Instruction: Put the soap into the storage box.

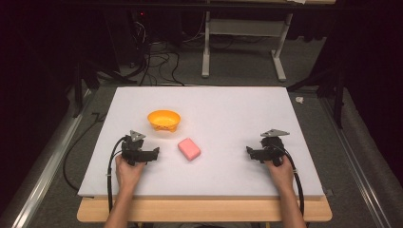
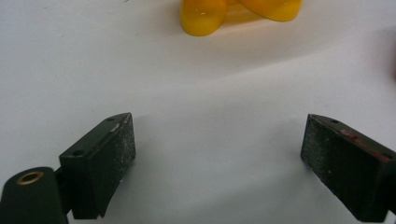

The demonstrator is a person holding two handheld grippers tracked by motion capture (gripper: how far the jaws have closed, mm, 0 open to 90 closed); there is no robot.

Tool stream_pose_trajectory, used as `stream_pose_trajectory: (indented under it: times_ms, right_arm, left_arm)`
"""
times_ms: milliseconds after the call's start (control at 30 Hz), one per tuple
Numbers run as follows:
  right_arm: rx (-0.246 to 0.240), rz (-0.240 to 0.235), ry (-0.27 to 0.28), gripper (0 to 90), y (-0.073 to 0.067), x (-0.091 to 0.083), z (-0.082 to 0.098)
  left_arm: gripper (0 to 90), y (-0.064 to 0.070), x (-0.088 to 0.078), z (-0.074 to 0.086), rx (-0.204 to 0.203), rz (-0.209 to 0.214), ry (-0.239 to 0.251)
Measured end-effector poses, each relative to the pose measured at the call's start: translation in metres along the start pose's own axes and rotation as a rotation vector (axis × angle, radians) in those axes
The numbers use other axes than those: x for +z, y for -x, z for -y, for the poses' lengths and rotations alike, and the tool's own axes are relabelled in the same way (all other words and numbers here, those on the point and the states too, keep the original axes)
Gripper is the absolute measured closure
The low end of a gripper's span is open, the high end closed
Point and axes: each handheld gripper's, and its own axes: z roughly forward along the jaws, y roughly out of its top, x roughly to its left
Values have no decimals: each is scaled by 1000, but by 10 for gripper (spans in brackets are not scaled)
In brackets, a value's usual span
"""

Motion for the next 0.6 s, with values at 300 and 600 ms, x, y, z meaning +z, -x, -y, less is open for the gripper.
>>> stream_pose_trajectory:
  times_ms: [300, 600]
  right_arm:
    - [1, 0, 0, 156, 0, 0, 0]
    - [1, 0, 0, 156, 0, 0, 0]
  left_arm:
    - [110, 1, -12, -1, 7, 7, 33]
    - [107, 4, -28, -3, 9, 36, 70]
